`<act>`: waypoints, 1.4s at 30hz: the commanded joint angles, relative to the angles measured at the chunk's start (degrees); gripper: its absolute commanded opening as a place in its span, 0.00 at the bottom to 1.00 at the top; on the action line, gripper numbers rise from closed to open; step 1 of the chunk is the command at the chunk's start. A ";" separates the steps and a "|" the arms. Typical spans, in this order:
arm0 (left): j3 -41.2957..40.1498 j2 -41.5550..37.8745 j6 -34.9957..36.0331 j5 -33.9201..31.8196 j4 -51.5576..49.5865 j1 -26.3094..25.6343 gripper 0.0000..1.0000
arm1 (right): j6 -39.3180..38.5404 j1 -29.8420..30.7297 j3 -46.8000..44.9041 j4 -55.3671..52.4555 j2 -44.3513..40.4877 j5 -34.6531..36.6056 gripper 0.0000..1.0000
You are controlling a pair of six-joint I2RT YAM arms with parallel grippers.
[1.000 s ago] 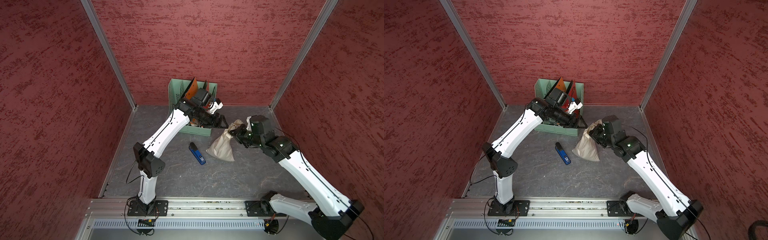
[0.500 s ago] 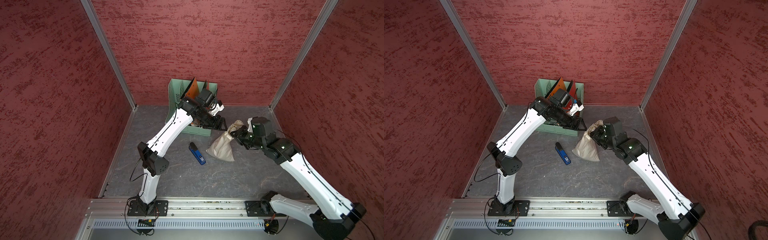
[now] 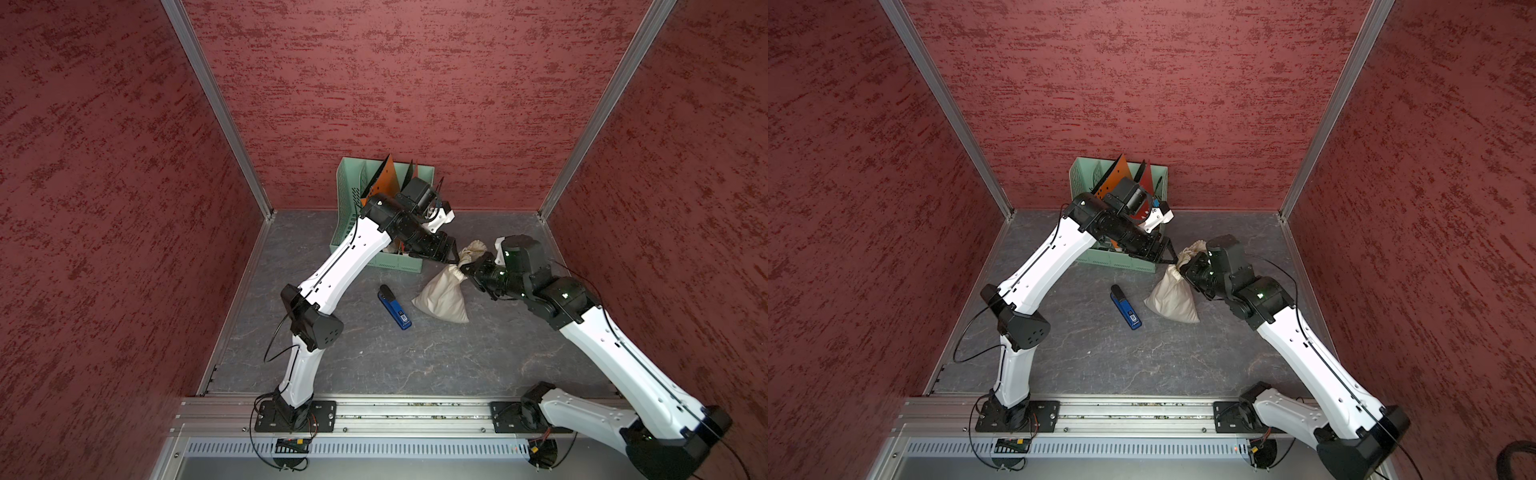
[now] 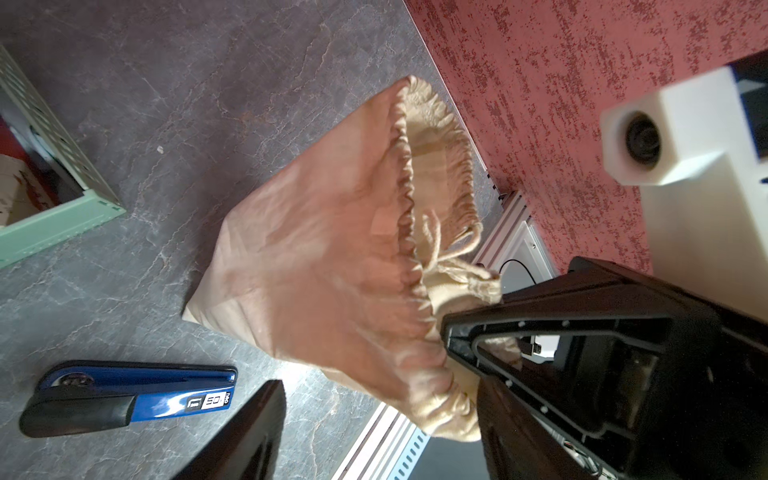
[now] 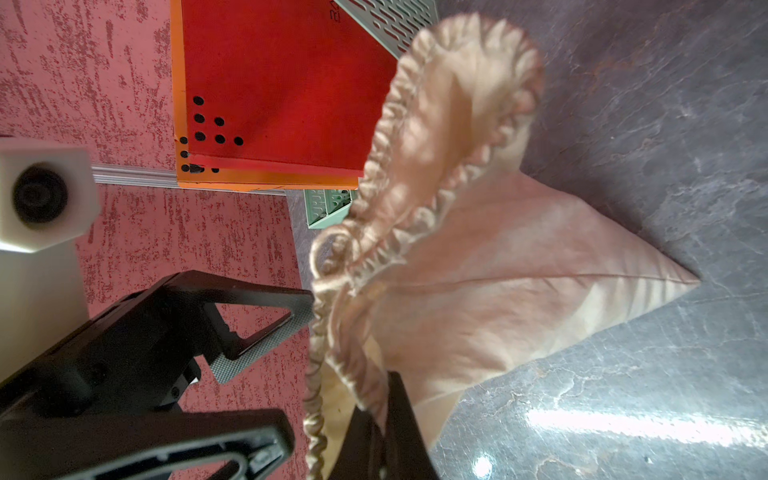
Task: Close the soil bag
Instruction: Place the soil bag at the center of the board, then adjust the soil bag at the center of the board.
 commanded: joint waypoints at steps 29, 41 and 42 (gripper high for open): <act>9.29 7.17 1.49 -9.27 -5.84 -3.24 0.27 | 0.77 0.35 -1.39 -2.36 -3.19 0.30 0.00; 5.92 4.03 1.48 -7.55 -4.44 -3.04 0.02 | -10.41 -2.79 13.13 -21.51 2.57 1.31 0.57; 5.07 3.53 1.49 -7.72 -4.07 -3.03 0.02 | -12.38 -3.63 16.02 -23.35 3.85 -0.08 0.62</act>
